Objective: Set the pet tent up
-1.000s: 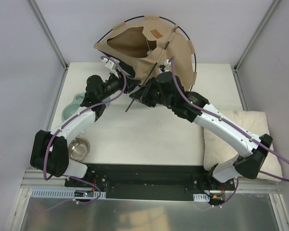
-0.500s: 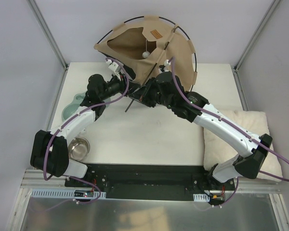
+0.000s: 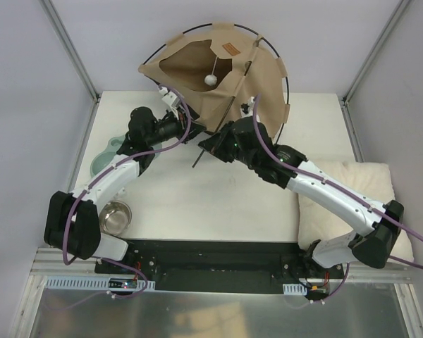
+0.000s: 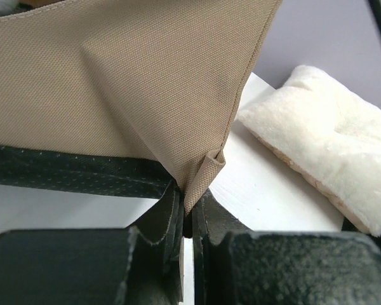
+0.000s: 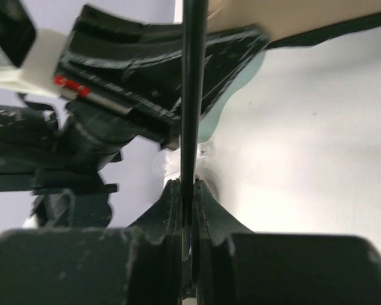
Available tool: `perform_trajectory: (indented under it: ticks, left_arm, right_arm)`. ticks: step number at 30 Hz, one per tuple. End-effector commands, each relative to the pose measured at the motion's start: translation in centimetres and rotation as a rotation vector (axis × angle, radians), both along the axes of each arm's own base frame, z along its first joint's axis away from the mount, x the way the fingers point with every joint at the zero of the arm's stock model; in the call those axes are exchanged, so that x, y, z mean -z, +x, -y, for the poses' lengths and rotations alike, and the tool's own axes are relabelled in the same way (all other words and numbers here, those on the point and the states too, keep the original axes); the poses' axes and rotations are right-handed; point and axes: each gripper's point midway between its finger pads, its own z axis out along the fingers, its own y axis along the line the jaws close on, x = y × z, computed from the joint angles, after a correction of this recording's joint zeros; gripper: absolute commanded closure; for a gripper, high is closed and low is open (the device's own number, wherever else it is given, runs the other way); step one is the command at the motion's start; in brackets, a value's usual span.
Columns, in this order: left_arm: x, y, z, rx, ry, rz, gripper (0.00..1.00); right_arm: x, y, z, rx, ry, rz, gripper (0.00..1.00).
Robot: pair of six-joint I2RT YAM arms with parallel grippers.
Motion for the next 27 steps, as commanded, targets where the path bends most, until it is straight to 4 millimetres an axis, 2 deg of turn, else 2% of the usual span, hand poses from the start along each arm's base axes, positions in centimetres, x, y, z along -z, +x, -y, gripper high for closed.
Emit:
perform_trajectory:
  ticks: [1,5,12,19,27]
  left_arm:
    - [-1.8,-3.0,-0.1,0.086,0.004,0.033,1.00]
    - [-1.2,-4.8,-0.5,0.113,0.014,-0.007,1.00]
    - [-0.3,-6.9,-1.0,0.131,0.040,-0.059,1.00]
    - [1.1,-7.8,-2.0,0.101,0.081,-0.036,1.00]
    - [2.2,-8.2,-3.1,0.051,0.127,-0.011,1.00]
  right_arm:
    - [-5.0,3.5,5.0,0.254,0.094,0.215,1.00]
    - [-6.7,4.5,6.7,0.365,0.166,0.301,1.00]
    - [-8.1,6.4,8.2,0.523,0.255,0.356,1.00]
    - [-10.4,7.2,8.8,0.593,0.312,0.404,1.00]
    - [-10.5,8.7,9.9,0.726,0.335,0.392,1.00]
